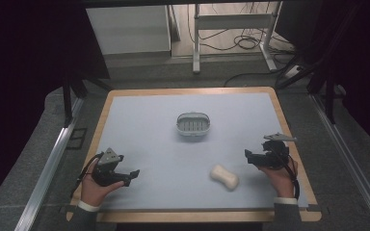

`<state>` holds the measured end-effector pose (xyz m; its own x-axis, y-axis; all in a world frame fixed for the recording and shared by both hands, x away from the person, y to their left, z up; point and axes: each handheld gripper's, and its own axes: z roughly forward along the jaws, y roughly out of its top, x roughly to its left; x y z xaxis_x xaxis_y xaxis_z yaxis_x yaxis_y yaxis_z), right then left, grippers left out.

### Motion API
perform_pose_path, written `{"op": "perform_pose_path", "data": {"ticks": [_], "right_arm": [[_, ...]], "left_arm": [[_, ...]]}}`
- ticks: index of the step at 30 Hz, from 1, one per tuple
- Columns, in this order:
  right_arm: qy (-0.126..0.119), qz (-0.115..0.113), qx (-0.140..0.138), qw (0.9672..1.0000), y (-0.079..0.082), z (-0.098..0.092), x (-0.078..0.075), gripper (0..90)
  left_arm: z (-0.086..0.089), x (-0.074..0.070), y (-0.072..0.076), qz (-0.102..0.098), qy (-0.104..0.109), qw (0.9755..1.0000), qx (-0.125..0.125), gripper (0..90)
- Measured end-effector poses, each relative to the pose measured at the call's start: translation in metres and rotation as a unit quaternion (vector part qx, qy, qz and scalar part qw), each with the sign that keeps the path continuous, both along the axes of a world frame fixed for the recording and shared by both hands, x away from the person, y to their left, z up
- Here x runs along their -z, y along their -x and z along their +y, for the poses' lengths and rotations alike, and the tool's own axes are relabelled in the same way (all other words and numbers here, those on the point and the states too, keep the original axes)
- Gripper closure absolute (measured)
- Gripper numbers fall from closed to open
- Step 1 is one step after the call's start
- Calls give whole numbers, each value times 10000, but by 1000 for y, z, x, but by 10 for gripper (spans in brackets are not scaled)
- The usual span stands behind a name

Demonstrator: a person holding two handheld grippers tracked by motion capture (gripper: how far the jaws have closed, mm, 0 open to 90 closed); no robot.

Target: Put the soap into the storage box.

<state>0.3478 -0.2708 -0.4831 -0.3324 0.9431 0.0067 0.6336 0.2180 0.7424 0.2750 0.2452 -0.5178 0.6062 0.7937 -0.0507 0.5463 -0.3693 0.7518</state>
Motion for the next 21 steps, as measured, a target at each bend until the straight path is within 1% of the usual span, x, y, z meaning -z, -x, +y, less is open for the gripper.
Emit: {"op": "perform_pose_path", "data": {"ticks": [1, 3, 4, 6, 7, 8, 13, 16, 18, 21], "right_arm": [[-10, -30, -8, 10000, 1, -1, -1, 44], [2, -27, -22, 10000, 2, -2, -1, 44], [60, -13, -15, 10000, 2, -3, 0, 45], [62, -13, -5, 10000, 2, -4, 1, 45], [22, -14, 10, 10000, 1, -5, 1, 45], [-83, 54, 5, 10000, 1, -6, 1, 46], [-100, 14, 15, 9999, 3, -5, -3, 56], [-51, 1, -6, 10000, 3, -4, -3, 61], [45, 6, -54, 10000, 4, -4, -3, 60], [83, 2, -106, 9999, 4, -3, -4, 66]], "left_arm": [[0, 0, 0, 7, 6, 10000, -7, 129], [-1, 0, 0, 7, 8, 10000, -7, 129], [-2, 1, 0, 14, -17, 10000, 6, 129], [-2, 1, 0, -3, -2, 10000, 12, 131], [-2, 0, 1, -24, 19, 10000, 23, 131], [-2, -1, 1, -32, 24, 10000, 33, 131], [-1, -1, 1, -32, 38, 10000, 31, 131], [0, -1, 1, -35, 52, 10000, 34, 131], [1, -2, 1, -39, 45, 10000, 46, 131], [2, -3, 2, -50, 89, 9999, 31, 131]]}}
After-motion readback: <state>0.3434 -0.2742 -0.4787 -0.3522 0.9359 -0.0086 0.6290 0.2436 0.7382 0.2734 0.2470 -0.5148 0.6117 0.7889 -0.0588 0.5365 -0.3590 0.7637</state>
